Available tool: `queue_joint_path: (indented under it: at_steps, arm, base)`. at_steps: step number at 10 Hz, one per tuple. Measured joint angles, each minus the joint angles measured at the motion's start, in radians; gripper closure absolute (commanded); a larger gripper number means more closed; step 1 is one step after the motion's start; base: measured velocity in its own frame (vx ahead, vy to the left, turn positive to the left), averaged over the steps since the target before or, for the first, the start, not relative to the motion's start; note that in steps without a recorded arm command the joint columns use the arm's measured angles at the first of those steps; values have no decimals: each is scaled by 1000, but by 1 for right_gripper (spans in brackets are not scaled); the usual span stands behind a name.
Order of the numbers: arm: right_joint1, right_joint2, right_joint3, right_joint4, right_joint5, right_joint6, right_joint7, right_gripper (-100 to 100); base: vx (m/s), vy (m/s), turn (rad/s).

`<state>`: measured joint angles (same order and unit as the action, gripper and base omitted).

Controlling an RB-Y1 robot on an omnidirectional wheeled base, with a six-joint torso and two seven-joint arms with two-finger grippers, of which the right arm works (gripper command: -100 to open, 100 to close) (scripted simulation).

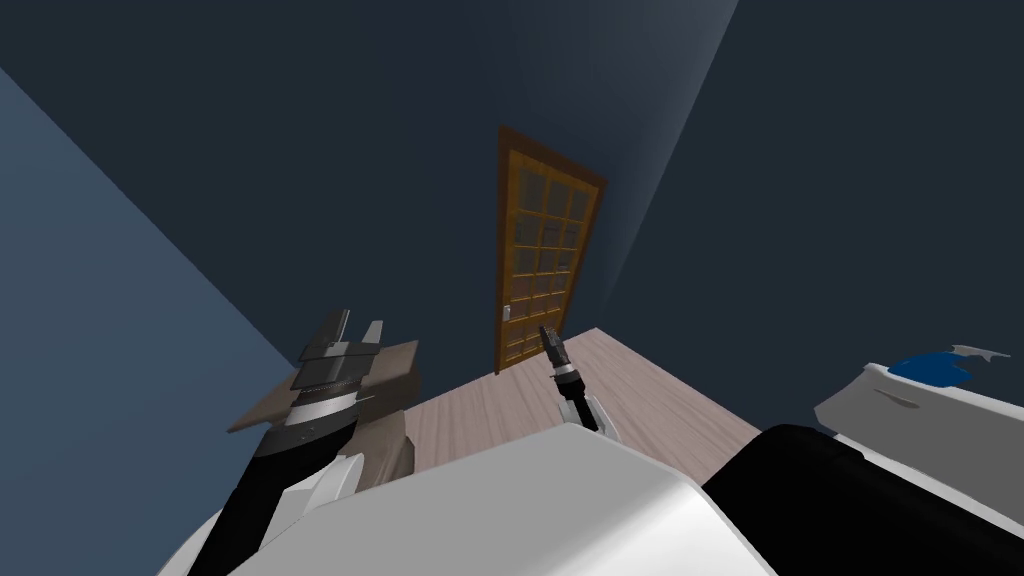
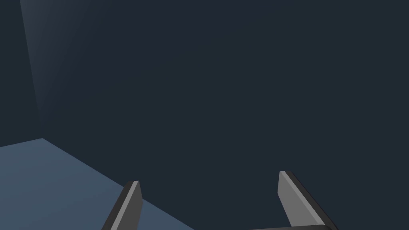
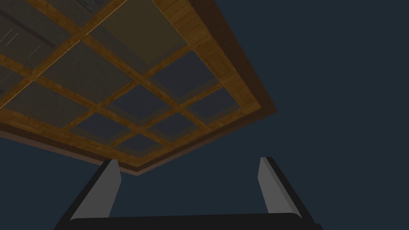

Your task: Pull the door open

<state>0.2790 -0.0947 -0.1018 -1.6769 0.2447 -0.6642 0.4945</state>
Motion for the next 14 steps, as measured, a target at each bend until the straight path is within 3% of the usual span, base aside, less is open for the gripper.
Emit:
queue_joint_path:
  at_steps: [5,11,14]
  arm:
    - [-33,-9,-10,122,31,-41,74,-100]
    - [-95,-23,-27,308,77,-94,183,-100]
    - [-107,-27,-31,377,102,-118,236,-100]
  base:
    - [78,4,0]
    - [106,2,0]
    - [92,-5,-1]
